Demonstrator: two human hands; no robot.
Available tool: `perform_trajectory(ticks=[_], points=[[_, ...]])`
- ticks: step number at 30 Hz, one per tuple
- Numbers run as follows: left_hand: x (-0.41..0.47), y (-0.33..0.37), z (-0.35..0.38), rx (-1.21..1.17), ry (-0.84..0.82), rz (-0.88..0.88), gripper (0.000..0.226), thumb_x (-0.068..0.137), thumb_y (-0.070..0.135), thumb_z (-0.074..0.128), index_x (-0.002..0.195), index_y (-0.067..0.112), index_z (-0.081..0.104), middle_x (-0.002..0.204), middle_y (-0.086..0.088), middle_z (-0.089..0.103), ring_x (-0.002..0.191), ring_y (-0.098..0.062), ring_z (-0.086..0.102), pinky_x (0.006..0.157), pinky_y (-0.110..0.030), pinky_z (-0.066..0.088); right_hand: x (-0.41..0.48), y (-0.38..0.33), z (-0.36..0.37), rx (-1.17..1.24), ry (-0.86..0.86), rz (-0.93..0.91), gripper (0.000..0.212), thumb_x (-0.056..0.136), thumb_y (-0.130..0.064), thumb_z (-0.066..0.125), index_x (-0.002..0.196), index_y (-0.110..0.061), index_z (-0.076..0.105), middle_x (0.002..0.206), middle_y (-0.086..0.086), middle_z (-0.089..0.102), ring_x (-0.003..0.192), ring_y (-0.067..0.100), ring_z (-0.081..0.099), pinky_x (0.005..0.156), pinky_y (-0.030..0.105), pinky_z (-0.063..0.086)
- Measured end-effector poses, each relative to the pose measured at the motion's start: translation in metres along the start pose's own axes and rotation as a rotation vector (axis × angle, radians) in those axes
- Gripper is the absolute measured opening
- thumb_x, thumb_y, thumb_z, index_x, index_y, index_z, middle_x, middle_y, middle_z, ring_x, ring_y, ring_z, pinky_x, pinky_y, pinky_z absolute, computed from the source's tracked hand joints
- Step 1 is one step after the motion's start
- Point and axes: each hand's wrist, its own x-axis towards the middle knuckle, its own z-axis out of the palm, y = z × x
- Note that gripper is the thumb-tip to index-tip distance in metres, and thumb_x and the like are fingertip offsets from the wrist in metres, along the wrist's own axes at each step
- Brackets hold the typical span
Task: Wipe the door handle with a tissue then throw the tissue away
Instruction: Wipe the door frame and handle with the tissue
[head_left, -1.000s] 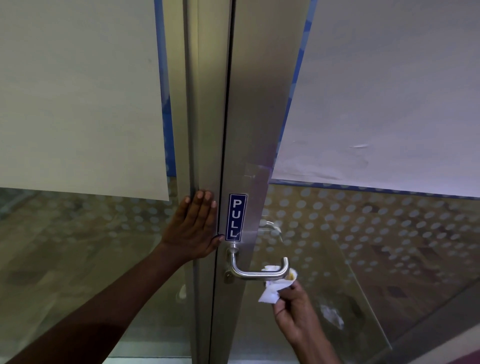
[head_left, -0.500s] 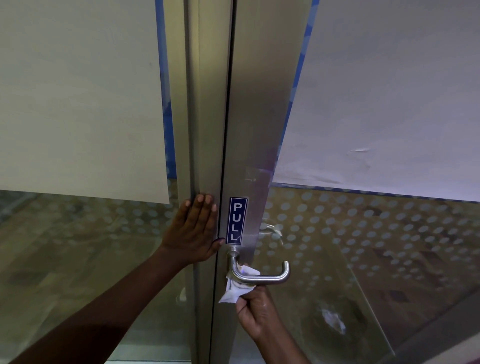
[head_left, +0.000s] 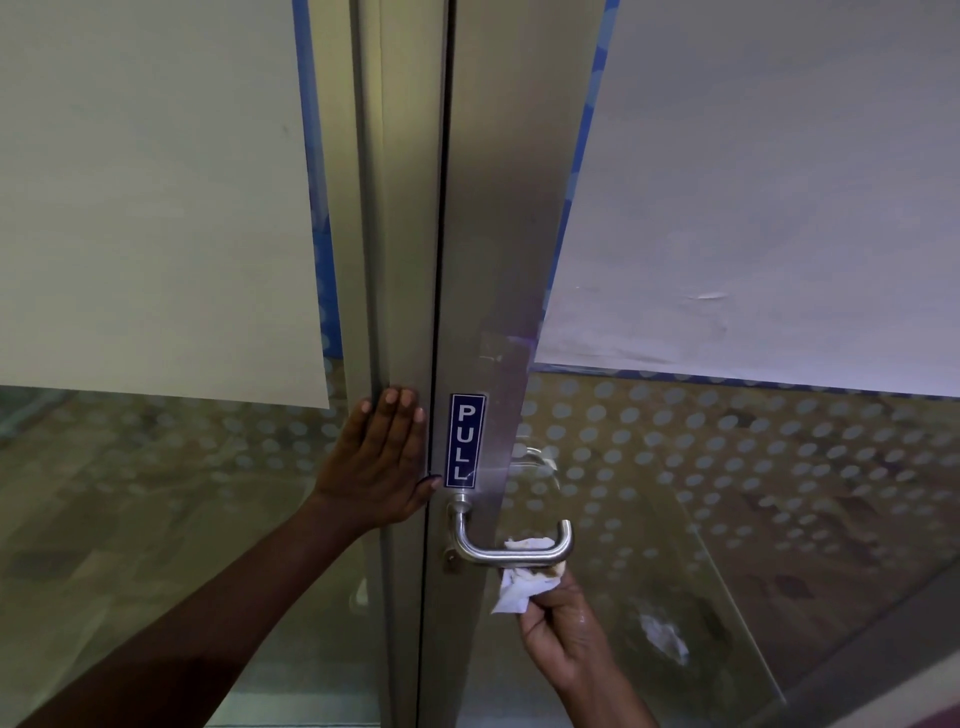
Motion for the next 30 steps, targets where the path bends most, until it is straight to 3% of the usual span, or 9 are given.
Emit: perform_trajectory(ticks=[3, 5, 8, 12, 15, 18, 21, 26, 30], points=[[-0.001, 0.0, 0.001, 0.002, -0.006, 0.004, 0.082, 0.099, 0.053, 0.028, 0.151, -0.007, 0.01, 0.161, -0.026, 0.002, 0.15, -0.039, 0.005, 0.123, -0.052, 0.006, -0.006, -0.023, -0.005, -0.046, -0.007, -0.083, 0.029, 0.093, -0.011, 0.05, 0.088, 0.002, 0.075, 0.087, 0.016, 0.074, 0.082, 0.019, 0.07, 0.083, 0.023, 0.056], [-0.002, 0.0, 0.001, 0.004, -0.011, 0.008, 0.082, 0.099, 0.053, 0.027, 0.151, -0.007, 0.01, 0.161, -0.027, 0.002, 0.15, -0.039, 0.005, 0.123, -0.052, 0.005, -0.01, -0.036, -0.003, -0.205, -0.038, -0.135, 0.02, 0.075, 0.0, 0.063, 0.092, 0.003, 0.072, 0.089, 0.018, 0.074, 0.08, 0.023, 0.071, 0.07, 0.03, 0.06], [-0.001, 0.0, 0.001, 0.009, -0.012, 0.003, 0.081, 0.1, 0.053, 0.025, 0.151, -0.008, 0.01, 0.161, -0.027, 0.002, 0.15, -0.039, 0.005, 0.123, -0.052, 0.006, -0.008, -0.05, 0.001, -0.298, -0.017, -0.141, 0.036, 0.069, 0.015, 0.049, 0.101, 0.008, 0.062, 0.092, 0.023, 0.072, 0.081, 0.026, 0.072, 0.065, 0.03, 0.06], [0.002, 0.001, -0.003, 0.009, -0.009, 0.004, 0.08, 0.101, 0.052, 0.025, 0.151, -0.008, 0.01, 0.161, -0.027, 0.001, 0.15, -0.039, 0.003, 0.123, -0.052, 0.006, -0.005, -0.052, 0.014, -0.335, 0.04, -0.244, 0.025, 0.065, 0.016, 0.047, 0.08, 0.005, 0.065, 0.077, 0.018, 0.07, 0.066, 0.021, 0.07, 0.055, 0.024, 0.057], [0.003, 0.0, -0.003, 0.011, -0.009, 0.007, 0.079, 0.101, 0.051, 0.025, 0.15, -0.009, 0.011, 0.161, -0.027, 0.002, 0.15, -0.04, 0.004, 0.122, -0.052, 0.006, -0.003, -0.048, 0.017, -0.809, 0.185, -0.558, 0.038, 0.074, 0.02, 0.045, 0.07, -0.008, 0.07, 0.071, 0.01, 0.067, 0.066, 0.022, 0.06, 0.055, 0.025, 0.046], [0.002, 0.0, -0.003, 0.006, -0.009, 0.008, 0.079, 0.101, 0.051, 0.026, 0.15, -0.009, 0.011, 0.161, -0.027, 0.003, 0.15, -0.04, 0.004, 0.122, -0.052, 0.006, -0.005, -0.047, 0.026, -1.529, 0.252, -0.912, 0.042, 0.078, 0.016, 0.054, 0.094, -0.015, 0.076, 0.088, 0.002, 0.074, 0.082, 0.021, 0.068, 0.069, 0.027, 0.05], [0.003, 0.0, -0.003, 0.003, -0.007, 0.002, 0.079, 0.101, 0.052, 0.026, 0.151, -0.008, 0.011, 0.161, -0.026, 0.003, 0.15, -0.039, 0.005, 0.122, -0.052, 0.006, -0.009, -0.044, 0.035, -2.376, 0.128, -0.817, 0.048, 0.074, 0.006, 0.05, 0.11, -0.022, 0.065, 0.11, 0.004, 0.065, 0.095, 0.028, 0.065, 0.074, 0.029, 0.049], [0.003, 0.0, -0.004, -0.004, -0.005, -0.001, 0.078, 0.101, 0.051, 0.027, 0.15, -0.008, 0.015, 0.161, -0.026, 0.005, 0.15, -0.04, 0.007, 0.122, -0.052, 0.007, -0.012, -0.034, 0.053, -2.717, 0.026, -0.624, 0.029, 0.079, 0.009, 0.046, 0.099, -0.009, 0.059, 0.102, 0.019, 0.068, 0.127, 0.03, 0.046, 0.086, 0.036, 0.049], [0.003, 0.0, -0.004, 0.006, 0.006, 0.006, 0.076, 0.101, 0.049, 0.028, 0.149, -0.009, 0.017, 0.16, -0.028, 0.007, 0.149, -0.041, 0.008, 0.122, -0.053, 0.008, -0.012, -0.027, 0.057, -2.816, 0.092, -0.617, 0.029, 0.08, 0.009, 0.047, 0.104, -0.003, 0.059, 0.1, 0.022, 0.068, 0.118, 0.034, 0.049, 0.087, 0.039, 0.047]])
